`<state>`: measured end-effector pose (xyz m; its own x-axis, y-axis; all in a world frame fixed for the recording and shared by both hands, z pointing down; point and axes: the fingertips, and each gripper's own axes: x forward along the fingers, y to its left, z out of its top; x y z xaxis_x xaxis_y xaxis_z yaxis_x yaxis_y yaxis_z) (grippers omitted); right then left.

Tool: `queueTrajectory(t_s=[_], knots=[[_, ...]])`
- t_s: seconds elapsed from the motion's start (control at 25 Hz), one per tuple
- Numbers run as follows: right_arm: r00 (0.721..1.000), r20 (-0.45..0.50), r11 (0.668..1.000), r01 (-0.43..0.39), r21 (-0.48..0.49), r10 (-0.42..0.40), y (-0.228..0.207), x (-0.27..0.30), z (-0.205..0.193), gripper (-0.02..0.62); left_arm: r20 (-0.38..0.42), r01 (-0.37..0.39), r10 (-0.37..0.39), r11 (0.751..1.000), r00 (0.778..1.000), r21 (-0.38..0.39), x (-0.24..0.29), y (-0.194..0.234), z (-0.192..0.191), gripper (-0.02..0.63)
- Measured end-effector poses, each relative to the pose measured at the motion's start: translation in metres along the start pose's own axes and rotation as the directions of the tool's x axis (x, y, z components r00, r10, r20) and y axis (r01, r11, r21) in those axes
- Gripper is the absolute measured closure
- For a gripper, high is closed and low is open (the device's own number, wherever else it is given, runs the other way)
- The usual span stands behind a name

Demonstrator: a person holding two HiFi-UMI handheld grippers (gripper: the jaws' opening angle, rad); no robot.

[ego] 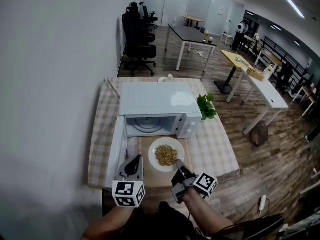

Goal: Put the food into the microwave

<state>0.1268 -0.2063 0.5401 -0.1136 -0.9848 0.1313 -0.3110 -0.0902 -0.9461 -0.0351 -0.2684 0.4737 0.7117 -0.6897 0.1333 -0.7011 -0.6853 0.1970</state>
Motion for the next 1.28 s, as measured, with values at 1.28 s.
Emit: queueTrajectory(t_s=[1.28], knots=[[0.988,-0.149,0.993,0.056,0.102,-0.041,-0.088,0.165,0.029,0.578,-0.156,-0.144,0.146,0.989,0.977,0.022,0.106,0.055,-0.041,0.598]])
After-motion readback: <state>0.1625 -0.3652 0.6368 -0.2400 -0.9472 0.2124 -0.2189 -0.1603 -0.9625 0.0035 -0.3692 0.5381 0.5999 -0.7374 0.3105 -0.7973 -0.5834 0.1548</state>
